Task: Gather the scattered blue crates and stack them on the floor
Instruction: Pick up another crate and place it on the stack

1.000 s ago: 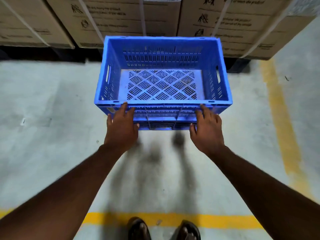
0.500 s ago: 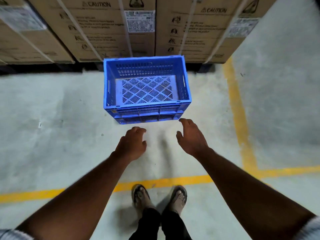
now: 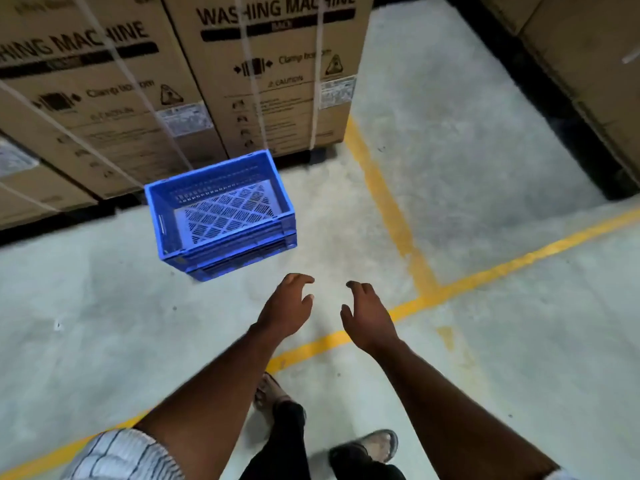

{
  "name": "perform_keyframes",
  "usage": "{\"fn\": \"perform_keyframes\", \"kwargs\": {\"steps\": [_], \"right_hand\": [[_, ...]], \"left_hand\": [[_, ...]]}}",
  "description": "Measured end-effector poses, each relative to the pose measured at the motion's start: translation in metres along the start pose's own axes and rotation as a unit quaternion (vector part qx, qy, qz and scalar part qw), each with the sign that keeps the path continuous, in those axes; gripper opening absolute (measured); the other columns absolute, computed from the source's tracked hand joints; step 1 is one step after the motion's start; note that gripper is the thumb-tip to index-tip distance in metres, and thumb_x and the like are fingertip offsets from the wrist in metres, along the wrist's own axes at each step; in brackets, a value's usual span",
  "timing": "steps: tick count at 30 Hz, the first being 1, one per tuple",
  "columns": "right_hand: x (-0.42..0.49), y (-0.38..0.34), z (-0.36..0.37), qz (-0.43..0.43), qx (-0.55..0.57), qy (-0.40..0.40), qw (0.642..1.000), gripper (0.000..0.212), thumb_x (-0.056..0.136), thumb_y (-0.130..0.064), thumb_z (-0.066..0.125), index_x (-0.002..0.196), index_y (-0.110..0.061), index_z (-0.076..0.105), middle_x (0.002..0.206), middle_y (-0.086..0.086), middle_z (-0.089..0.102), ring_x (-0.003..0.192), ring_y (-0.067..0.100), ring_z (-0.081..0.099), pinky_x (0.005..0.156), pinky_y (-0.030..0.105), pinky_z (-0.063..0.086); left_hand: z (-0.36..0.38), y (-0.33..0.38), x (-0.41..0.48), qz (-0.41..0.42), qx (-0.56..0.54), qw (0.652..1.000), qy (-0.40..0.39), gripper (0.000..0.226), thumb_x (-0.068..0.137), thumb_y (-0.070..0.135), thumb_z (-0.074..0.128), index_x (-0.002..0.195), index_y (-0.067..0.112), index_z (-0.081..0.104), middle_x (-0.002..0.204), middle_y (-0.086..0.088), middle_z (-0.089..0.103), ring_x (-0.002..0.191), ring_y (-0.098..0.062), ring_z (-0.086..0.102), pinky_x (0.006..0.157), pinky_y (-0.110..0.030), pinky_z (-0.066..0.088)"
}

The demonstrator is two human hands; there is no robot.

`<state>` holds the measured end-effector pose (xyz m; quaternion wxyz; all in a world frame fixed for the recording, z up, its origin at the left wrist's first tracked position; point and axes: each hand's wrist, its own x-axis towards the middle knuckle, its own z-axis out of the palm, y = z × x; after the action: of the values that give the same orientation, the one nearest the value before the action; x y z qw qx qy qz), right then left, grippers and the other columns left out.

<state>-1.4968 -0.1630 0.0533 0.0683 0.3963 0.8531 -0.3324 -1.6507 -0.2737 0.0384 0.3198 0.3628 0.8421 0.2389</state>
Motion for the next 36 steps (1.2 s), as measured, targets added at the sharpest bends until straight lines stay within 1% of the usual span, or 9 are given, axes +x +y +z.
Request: {"fn": "perform_keyframes", "kwargs": {"steps": [5,9,13,16,19,23,29,32,36], "right_hand": [[-0.059,0.09,-0.059,0.076,0.028,0.045,0.996,0.051,0.093,-0.024,0.047,0.142,-0.017,0.035,0.14,0.008,0.04,0.125,0.028,0.047,0.094,0.039,0.047],[-0.114,0.164,-0.109,0.104,0.046,0.091,0.989,0.05,0.094,-0.025,0.048,0.141,-0.015,0.036,0.138,0.01,0.042,0.122,0.031,0.049,0.093,0.042,0.047],[-0.178,0.248,-0.155,0.159,0.041,0.136,0.977,0.051,0.093,-0.025,0.048,0.142,-0.016,0.036,0.137,0.011,0.043,0.12,0.032,0.05,0.094,0.044,0.047],[-0.22,0.296,-0.181,0.209,0.058,0.169,0.961,0.051,0.093,-0.024,0.048,0.142,-0.015,0.036,0.135,0.012,0.044,0.12,0.033,0.049,0.094,0.044,0.046],[-0.254,0.333,-0.202,0.24,0.08,0.213,0.944,0.05,0.091,-0.024,0.049,0.14,-0.014,0.038,0.133,0.012,0.046,0.118,0.034,0.05,0.093,0.044,0.047],[-0.302,0.384,-0.217,0.294,0.106,0.264,0.913,0.047,0.092,-0.024,0.048,0.137,-0.014,0.041,0.13,0.012,0.048,0.115,0.033,0.053,0.091,0.043,0.047],[-0.365,0.471,-0.225,0.395,0.145,0.299,0.856,0.045,0.094,-0.025,0.048,0.137,-0.013,0.04,0.13,0.012,0.048,0.115,0.033,0.053,0.091,0.04,0.046],[-0.398,0.522,-0.233,0.451,0.17,0.313,0.818,0.046,0.094,-0.025,0.049,0.138,-0.014,0.04,0.13,0.011,0.047,0.117,0.031,0.052,0.092,0.038,0.044],[-0.443,0.578,-0.239,0.537,0.211,0.298,0.76,0.047,0.093,-0.025,0.049,0.138,-0.013,0.04,0.13,0.011,0.047,0.118,0.031,0.052,0.093,0.038,0.044]], "left_hand": [[0.057,0.103,-0.015,0.06,0.044,0.996,-0.044,0.038,0.092,0.022,0.055,0.13,0.021,0.053,0.137,0.001,0.045,0.123,-0.018,0.05,0.102,-0.029,0.041],[0.112,0.185,-0.037,0.11,0.08,0.987,-0.086,0.04,0.092,0.023,0.056,0.132,0.021,0.051,0.14,0.001,0.042,0.127,-0.017,0.047,0.103,-0.028,0.037],[0.178,0.266,-0.058,0.179,0.113,0.969,-0.131,0.041,0.091,0.022,0.057,0.132,0.02,0.051,0.139,-0.003,0.043,0.127,-0.02,0.047,0.104,-0.027,0.036],[0.221,0.322,-0.075,0.218,0.107,0.957,-0.159,0.042,0.091,0.02,0.057,0.133,0.019,0.052,0.138,-0.003,0.045,0.123,-0.02,0.05,0.101,-0.025,0.036],[0.262,0.375,-0.087,0.27,0.114,0.936,-0.196,0.042,0.09,0.021,0.057,0.132,0.021,0.052,0.136,-0.001,0.046,0.12,-0.019,0.052,0.099,-0.027,0.038],[0.322,0.44,-0.1,0.331,0.144,0.899,-0.247,0.041,0.091,0.021,0.058,0.132,0.019,0.051,0.136,-0.002,0.046,0.122,-0.018,0.05,0.1,-0.026,0.035],[0.417,0.514,-0.105,0.394,0.206,0.833,-0.328,0.043,0.092,0.026,0.057,0.134,0.021,0.048,0.14,-0.001,0.045,0.128,-0.017,0.046,0.106,-0.029,0.035],[0.47,0.556,-0.102,0.408,0.238,0.801,-0.367,0.046,0.093,0.027,0.057,0.136,0.019,0.046,0.14,-0.004,0.045,0.126,-0.019,0.047,0.105,-0.029,0.035],[0.532,0.61,-0.103,0.416,0.274,0.756,-0.426,0.049,0.093,0.027,0.057,0.139,0.017,0.044,0.143,-0.006,0.042,0.133,-0.018,0.042,0.107,-0.026,0.03]]}}
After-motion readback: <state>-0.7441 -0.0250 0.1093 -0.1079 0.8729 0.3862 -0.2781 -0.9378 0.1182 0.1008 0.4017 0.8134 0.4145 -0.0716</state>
